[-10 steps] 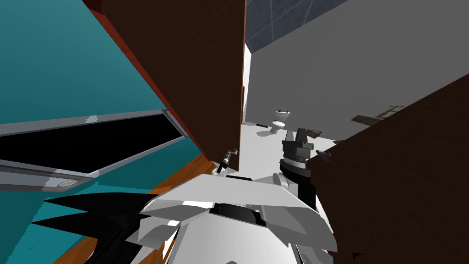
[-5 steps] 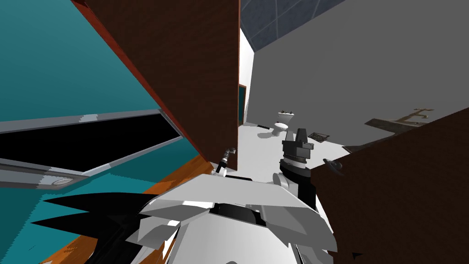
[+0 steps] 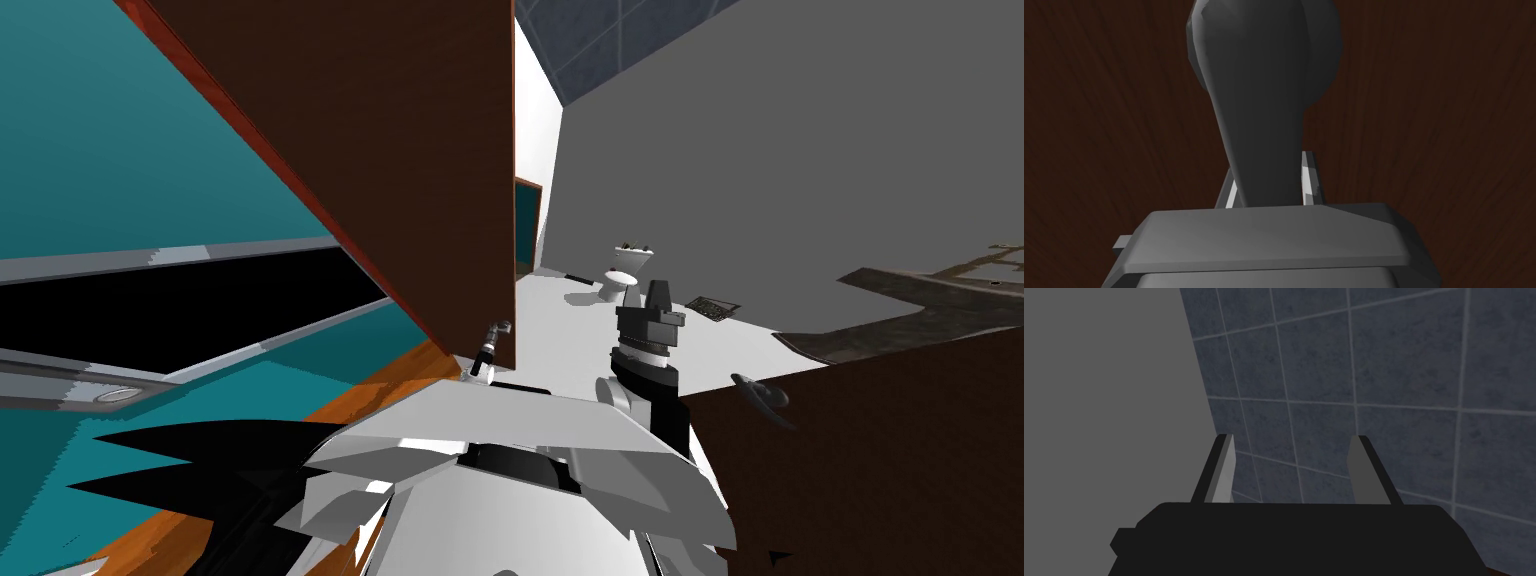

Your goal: Push the door open

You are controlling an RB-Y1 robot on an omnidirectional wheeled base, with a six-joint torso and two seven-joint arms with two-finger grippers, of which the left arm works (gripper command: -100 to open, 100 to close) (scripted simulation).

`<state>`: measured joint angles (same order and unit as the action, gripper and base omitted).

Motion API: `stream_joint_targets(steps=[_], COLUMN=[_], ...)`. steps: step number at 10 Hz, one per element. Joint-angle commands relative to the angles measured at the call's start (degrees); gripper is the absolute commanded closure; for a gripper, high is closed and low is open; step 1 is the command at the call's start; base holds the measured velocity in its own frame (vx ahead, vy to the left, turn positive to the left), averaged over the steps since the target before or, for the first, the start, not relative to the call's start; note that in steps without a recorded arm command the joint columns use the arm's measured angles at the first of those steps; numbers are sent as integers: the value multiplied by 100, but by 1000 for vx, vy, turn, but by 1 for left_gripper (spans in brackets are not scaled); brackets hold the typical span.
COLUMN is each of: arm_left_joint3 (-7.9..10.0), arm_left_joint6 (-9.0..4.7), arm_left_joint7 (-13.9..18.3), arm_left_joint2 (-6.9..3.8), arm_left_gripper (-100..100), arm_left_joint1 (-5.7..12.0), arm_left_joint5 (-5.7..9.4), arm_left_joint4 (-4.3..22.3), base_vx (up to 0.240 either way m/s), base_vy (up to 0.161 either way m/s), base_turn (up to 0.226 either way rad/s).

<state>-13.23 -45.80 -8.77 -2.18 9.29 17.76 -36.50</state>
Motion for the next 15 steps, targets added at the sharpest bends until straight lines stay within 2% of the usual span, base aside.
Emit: stream_joint_targets(steps=[1, 2, 8, 11, 12, 15], arm_left_joint3=[0, 96, 367, 551, 551, 779], arm_left_joint6=[0, -23, -48, -66, -66, -87], arm_left_joint7=[0, -18, -96, -149, -149, -215], arm_left_joint2=[0, -77, -223, -281, -281, -323], arm_left_gripper=[100, 100, 100, 100, 100, 100], arm_left_joint1=[0, 12, 18, 21, 21, 26], arm_left_joint5=[0, 49, 199, 301, 301, 428], arm_left_joint4=[0, 11, 44, 66, 66, 94], base_vx=[52, 105, 170, 197, 114, 164], base_vy=[-45, -26, -69, -99, -44, -94], base_turn=[53, 52, 38, 57, 16, 73])
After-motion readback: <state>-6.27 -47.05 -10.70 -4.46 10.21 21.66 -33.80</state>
